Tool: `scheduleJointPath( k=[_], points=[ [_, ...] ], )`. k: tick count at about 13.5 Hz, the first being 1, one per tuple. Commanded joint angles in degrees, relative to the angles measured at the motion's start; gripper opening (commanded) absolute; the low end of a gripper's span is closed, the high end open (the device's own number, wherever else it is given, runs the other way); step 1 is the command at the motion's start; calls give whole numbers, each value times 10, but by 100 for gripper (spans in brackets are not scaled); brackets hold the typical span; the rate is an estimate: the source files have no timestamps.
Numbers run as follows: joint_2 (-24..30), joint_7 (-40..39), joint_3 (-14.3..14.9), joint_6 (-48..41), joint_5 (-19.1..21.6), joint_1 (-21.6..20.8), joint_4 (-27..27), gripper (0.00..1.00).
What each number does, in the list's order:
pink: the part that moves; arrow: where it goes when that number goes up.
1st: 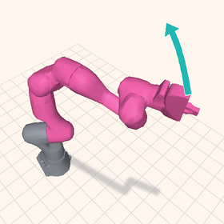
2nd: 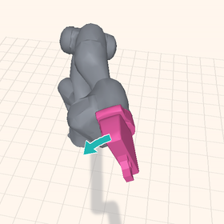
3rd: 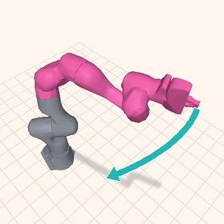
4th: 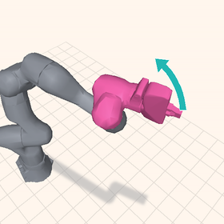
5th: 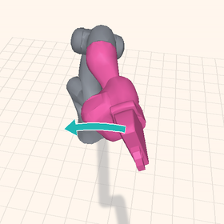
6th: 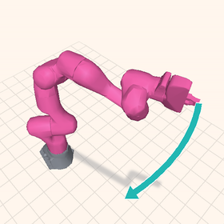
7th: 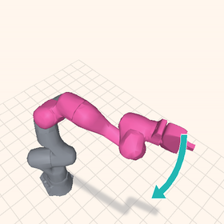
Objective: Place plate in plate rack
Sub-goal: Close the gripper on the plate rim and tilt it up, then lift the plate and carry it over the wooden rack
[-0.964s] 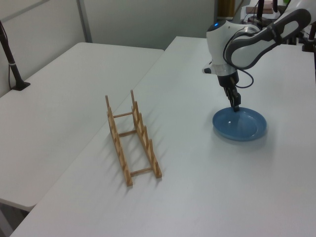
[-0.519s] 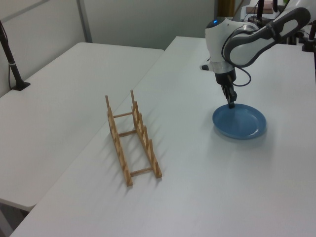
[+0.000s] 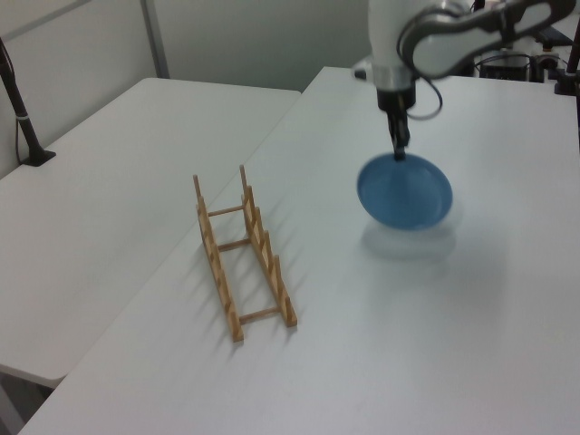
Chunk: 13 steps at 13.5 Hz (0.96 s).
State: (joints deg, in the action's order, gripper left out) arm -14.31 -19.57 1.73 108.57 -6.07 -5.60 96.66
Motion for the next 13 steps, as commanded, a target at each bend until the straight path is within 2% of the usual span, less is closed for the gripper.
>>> scheduleJointPath(
  k=[1, 4, 6, 7, 9, 11, 13],
  points=[
    [19, 100, 2, -29, -3, -40, -75, 0],
    [17, 200, 3, -7, -12, -66, -121, 0],
    [17, 307, 5, 62, -43, -105, -127, 0],
    [17, 353, 4, 82, -76, -120, -127, 0],
    [5, 513, 3, 150, -191, -161, -126, 0],
    [-5, 633, 3, 179, -292, -194, -124, 0],
    [-25, 686, 3, 181, -347, -215, -124, 0]
  ],
)
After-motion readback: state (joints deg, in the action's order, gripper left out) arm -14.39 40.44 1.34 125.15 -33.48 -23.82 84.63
